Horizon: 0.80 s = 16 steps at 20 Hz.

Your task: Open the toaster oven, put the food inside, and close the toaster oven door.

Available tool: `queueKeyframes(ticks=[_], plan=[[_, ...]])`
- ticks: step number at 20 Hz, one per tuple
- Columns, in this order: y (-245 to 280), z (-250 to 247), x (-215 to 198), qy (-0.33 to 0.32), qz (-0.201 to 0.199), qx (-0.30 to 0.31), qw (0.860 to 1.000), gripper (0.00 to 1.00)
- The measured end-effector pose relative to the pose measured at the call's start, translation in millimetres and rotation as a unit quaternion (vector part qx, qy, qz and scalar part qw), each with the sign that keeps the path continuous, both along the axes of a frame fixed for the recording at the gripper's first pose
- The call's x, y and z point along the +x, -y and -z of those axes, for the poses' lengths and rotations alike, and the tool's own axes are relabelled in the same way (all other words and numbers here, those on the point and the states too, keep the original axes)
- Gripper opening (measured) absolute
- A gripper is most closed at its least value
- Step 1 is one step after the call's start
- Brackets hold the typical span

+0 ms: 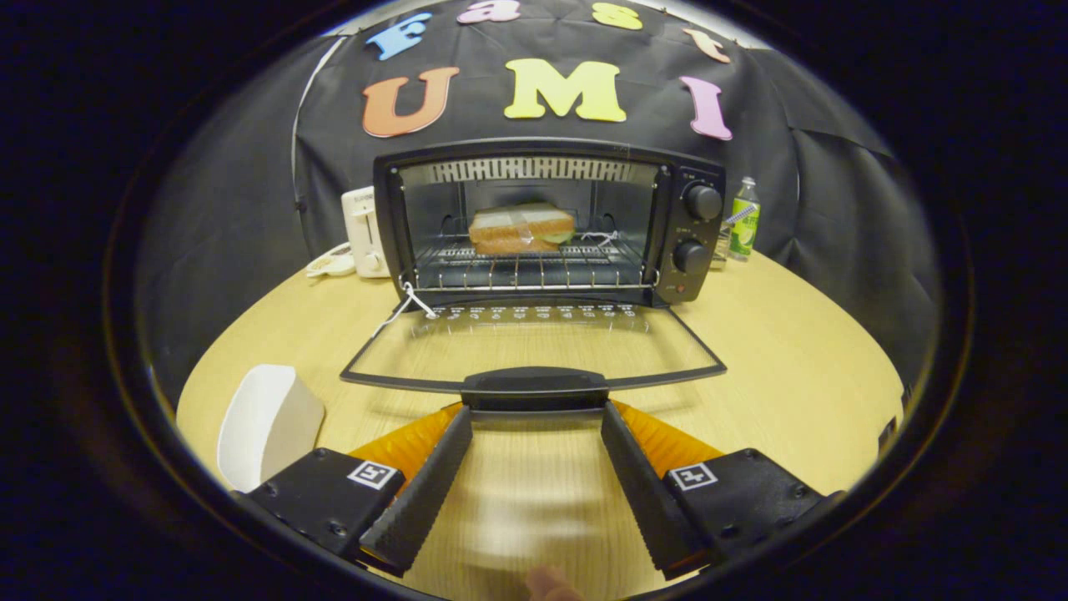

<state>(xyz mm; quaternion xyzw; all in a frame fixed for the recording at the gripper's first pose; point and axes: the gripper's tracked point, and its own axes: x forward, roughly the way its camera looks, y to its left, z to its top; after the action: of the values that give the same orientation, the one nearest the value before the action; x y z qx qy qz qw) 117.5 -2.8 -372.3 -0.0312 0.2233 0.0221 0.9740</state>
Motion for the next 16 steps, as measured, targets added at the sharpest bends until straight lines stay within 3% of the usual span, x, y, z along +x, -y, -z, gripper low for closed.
queueKeyframes(ticks=[8, 16], plan=[[-5, -11, 3, 0.034, -0.004, 0.003, 0.999, 1.00], [-8, -36, 0, 0.114, -0.013, -0.002, 0.993, 1.00]])
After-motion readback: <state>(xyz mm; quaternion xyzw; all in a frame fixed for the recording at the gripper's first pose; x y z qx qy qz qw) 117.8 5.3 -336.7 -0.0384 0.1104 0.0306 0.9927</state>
